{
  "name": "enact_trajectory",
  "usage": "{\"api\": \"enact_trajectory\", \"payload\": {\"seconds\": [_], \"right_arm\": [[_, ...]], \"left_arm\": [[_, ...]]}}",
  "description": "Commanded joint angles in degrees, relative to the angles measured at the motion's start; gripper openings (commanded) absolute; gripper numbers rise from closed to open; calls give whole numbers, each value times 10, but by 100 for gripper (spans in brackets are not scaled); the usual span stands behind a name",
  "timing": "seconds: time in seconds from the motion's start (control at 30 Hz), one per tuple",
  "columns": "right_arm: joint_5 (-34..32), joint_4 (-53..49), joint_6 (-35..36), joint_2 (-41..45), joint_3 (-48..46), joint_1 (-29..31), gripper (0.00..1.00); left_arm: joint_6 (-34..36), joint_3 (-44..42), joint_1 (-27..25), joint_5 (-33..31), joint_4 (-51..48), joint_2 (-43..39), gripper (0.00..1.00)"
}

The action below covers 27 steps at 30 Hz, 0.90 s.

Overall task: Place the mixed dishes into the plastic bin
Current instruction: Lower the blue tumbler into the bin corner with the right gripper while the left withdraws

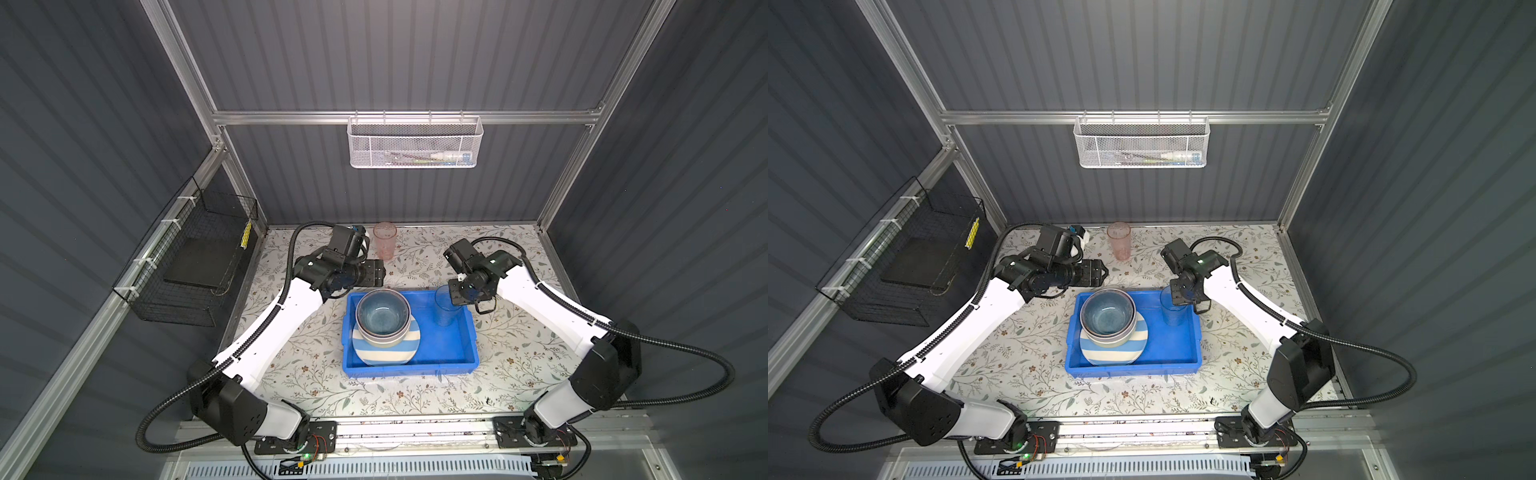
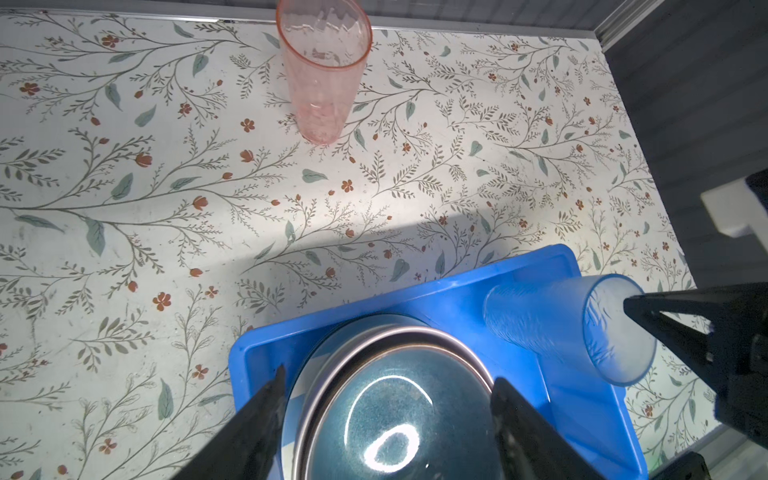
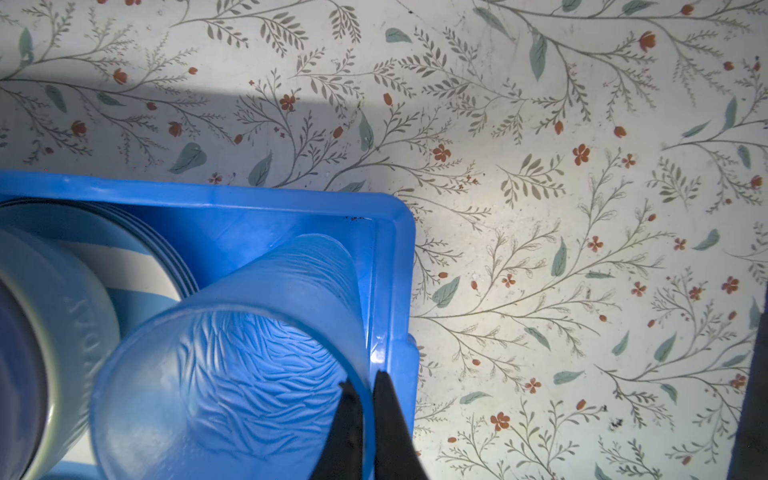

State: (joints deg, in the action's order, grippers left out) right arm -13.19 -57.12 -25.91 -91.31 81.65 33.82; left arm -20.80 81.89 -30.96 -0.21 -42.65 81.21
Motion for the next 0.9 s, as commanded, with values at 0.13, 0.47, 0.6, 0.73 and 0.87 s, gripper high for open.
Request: {"api": "enact_trajectory", "payload": {"seconds": [0.13,0.47,0.6,0.73,0.87], "right_arm": [[-52,17,3,-15,-4,-10,0],[-44,61,14,-3,-46,-17,0],[-39,66,11,-6,-52,-17,2],[-37,67,9,-6,-52,-17,5],[-30,60,7,2,-46,-17,12]], "left_arm": [[3,-41,21,-5,17,-18,80],[7,-45,28,-13,18,-15,80],[8,-43,28,-16,17,-15,80],[11,-42,30,-19,15,-9,81],[14,-38,34,-19,13,-3,81]]}}
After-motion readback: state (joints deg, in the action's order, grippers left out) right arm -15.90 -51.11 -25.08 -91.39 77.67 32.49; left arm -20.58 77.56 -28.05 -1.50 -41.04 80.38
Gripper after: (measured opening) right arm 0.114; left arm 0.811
